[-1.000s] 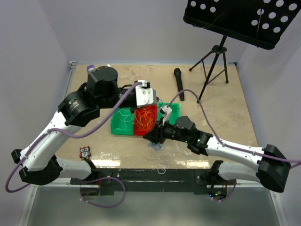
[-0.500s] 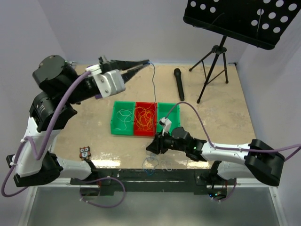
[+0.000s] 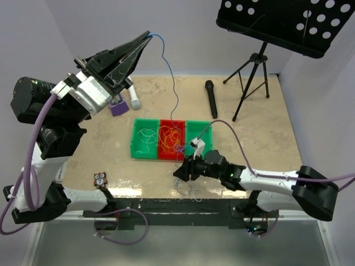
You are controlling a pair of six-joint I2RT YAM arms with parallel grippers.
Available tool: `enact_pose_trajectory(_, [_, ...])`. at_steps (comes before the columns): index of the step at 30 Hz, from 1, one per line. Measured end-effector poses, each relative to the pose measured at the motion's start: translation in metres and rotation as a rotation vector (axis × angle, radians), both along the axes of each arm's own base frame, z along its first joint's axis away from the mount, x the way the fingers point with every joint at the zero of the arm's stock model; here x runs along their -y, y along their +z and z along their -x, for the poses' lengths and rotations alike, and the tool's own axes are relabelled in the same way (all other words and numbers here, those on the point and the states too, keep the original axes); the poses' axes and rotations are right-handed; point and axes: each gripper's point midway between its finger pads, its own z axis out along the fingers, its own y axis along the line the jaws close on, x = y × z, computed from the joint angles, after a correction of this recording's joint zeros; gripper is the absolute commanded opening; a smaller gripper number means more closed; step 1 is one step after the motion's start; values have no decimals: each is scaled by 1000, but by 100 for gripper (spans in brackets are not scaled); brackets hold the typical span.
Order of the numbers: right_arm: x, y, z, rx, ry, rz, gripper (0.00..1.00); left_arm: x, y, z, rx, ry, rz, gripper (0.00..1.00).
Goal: Untangle the cables
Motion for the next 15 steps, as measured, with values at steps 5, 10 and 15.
enact_pose_trajectory(5, [0, 20, -4, 35, -23, -57, 38, -2, 4, -8, 32, 42, 57, 0])
enact_pose_trajectory(10, [7, -15, 1, -25, -30, 14, 16, -22, 32, -9, 138, 143, 164, 0])
enact_pose_trajectory(15, [13, -39, 4, -70, -40, 75, 0, -46, 64, 8, 240, 185, 249, 0])
